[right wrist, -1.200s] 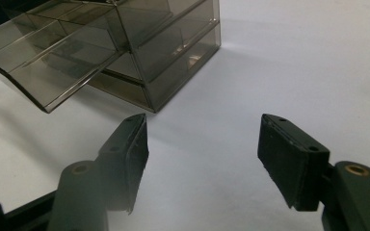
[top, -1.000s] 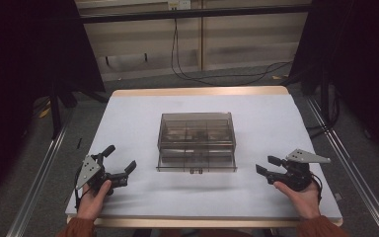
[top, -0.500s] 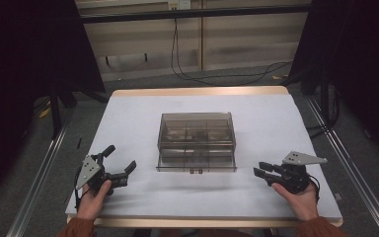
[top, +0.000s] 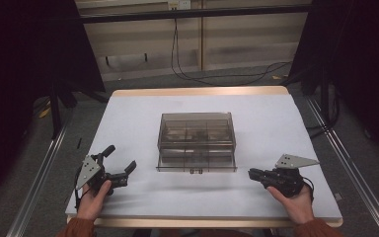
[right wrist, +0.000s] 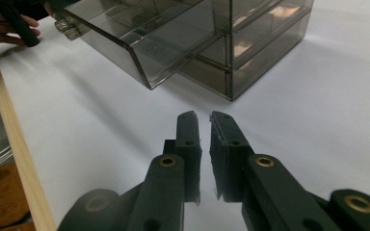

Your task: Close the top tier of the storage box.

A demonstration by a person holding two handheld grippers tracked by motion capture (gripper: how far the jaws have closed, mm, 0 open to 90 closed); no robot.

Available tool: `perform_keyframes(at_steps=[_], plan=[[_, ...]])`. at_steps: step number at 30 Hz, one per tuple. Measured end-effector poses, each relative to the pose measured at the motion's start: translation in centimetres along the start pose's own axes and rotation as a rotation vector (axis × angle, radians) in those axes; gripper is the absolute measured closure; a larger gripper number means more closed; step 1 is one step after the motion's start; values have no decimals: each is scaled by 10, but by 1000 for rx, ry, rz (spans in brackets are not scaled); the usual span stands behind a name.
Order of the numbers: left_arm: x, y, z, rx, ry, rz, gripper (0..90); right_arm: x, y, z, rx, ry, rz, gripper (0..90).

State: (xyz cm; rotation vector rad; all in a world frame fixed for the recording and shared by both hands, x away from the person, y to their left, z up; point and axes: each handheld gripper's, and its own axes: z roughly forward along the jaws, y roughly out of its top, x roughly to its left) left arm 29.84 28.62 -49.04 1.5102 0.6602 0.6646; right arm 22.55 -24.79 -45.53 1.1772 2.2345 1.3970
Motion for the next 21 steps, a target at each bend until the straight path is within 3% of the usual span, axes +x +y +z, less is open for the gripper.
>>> perform_keyframes(at_steps=[6,21], plan=[[1,0,0,1,4,7,13,7,1,3,14,30,-24,900],[1,0,0,0,6,5,13,27,7,23,46,112,-66,900]])
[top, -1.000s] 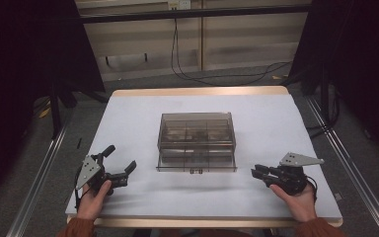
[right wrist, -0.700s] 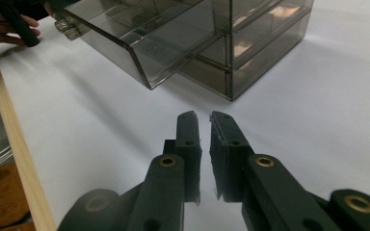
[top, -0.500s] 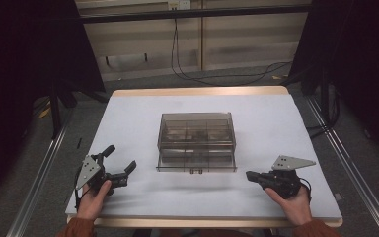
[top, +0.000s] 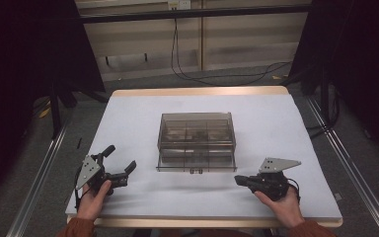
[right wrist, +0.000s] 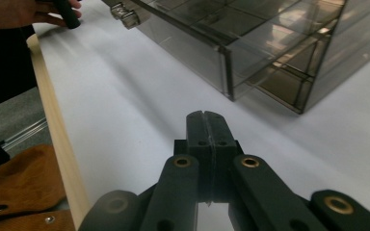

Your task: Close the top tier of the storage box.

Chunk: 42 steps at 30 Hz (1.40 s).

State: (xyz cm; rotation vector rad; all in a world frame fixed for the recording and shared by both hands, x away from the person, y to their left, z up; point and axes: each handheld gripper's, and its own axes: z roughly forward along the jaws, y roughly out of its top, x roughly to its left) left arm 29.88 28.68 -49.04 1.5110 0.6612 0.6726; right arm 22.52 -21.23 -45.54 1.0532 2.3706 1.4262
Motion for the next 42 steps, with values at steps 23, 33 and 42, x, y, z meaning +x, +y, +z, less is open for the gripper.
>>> perform_keyframes(at_steps=[23,33,42], plan=[[0,0,0,3,-4,6,13,32,14,39,43,122,-70,900],[0,0,0,-3,-5,-1,13,39,24,50,26,146,-94,900],[0,0,0,1,-4,4,13,43,35,54,15,162,-107,900]])
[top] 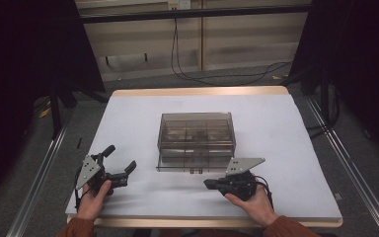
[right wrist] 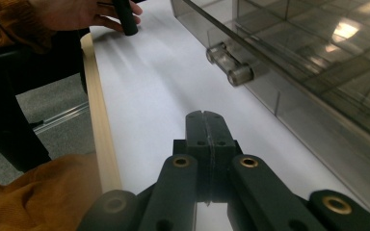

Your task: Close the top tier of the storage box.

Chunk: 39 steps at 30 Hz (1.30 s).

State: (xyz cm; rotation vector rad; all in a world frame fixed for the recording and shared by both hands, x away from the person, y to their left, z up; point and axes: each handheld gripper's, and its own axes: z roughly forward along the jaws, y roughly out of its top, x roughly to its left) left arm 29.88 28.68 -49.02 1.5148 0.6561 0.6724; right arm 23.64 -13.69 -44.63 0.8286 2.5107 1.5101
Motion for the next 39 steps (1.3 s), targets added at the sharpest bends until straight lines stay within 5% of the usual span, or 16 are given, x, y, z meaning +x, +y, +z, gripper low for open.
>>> perform_keyframes(at_steps=[19,39], plan=[[0,0,0,-1,4,-4,12,6,28,13,-18,40,-54,900],[-1,0,0,-3,0,-12,12,-2,22,21,-8,19,-42,900]])
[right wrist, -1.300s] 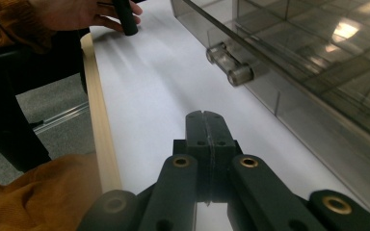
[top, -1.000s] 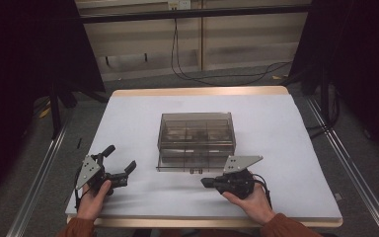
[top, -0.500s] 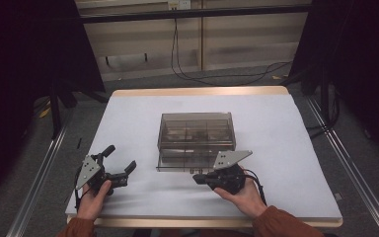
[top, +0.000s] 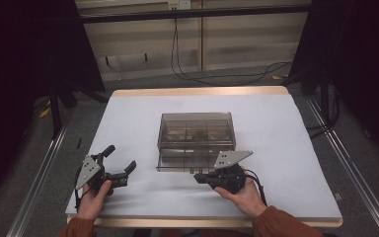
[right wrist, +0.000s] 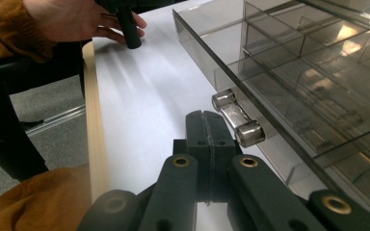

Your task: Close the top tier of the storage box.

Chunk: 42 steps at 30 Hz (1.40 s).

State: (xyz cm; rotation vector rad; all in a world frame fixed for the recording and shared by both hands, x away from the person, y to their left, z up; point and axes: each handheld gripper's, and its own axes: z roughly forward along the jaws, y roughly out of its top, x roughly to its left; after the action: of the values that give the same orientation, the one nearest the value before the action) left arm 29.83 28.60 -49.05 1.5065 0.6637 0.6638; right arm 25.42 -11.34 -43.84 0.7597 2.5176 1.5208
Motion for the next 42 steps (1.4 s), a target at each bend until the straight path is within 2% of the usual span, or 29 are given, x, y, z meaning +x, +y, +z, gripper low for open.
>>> perform_keyframes(at_steps=[8,42], plan=[[0,0,0,-1,-1,-1,12,-3,-3,1,-2,-10,17,900],[0,0,0,-1,-1,-2,12,-5,-1,3,-9,-45,21,900]])
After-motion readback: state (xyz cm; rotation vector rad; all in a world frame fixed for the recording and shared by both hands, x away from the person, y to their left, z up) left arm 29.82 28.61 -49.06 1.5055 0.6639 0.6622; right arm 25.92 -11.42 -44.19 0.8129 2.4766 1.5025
